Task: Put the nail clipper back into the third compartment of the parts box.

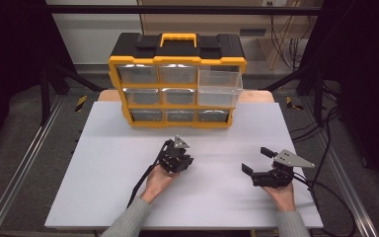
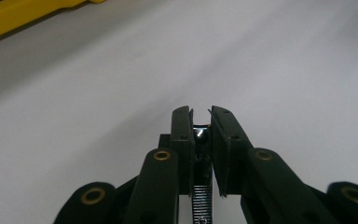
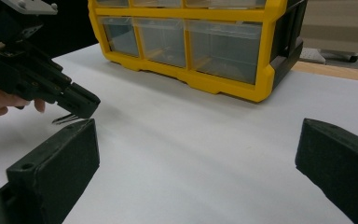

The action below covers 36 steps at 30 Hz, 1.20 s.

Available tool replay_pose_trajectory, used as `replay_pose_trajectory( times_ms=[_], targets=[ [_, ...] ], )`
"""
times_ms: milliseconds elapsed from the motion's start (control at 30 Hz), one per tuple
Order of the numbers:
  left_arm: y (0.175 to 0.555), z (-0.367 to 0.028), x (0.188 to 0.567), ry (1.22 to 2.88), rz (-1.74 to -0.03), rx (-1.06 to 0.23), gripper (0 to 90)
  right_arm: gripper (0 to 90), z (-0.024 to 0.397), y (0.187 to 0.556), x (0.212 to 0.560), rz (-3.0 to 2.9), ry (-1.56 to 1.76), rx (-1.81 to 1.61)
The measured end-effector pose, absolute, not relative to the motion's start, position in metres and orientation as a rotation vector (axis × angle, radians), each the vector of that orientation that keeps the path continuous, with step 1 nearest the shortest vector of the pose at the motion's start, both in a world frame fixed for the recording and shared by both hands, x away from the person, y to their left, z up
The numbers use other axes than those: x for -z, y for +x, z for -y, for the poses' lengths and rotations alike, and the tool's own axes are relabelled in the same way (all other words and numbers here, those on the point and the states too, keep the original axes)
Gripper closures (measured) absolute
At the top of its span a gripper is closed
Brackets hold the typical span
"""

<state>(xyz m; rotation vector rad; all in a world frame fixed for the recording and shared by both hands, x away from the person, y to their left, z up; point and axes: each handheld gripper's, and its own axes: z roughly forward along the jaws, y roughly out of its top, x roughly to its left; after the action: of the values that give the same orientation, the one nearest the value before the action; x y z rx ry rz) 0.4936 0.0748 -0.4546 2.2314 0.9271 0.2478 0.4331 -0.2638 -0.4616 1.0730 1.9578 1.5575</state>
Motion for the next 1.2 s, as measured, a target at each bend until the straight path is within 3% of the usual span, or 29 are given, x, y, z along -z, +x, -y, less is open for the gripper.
replay_pose_trajectory(
  times_ms=[1200],
  targets=[
    [0.47,-0.113,0.402,2.11,-0.843,-0.252,79.1,0.3,0.265,0.434,0.463,-1.963,1.08,-1.563]
  ],
)
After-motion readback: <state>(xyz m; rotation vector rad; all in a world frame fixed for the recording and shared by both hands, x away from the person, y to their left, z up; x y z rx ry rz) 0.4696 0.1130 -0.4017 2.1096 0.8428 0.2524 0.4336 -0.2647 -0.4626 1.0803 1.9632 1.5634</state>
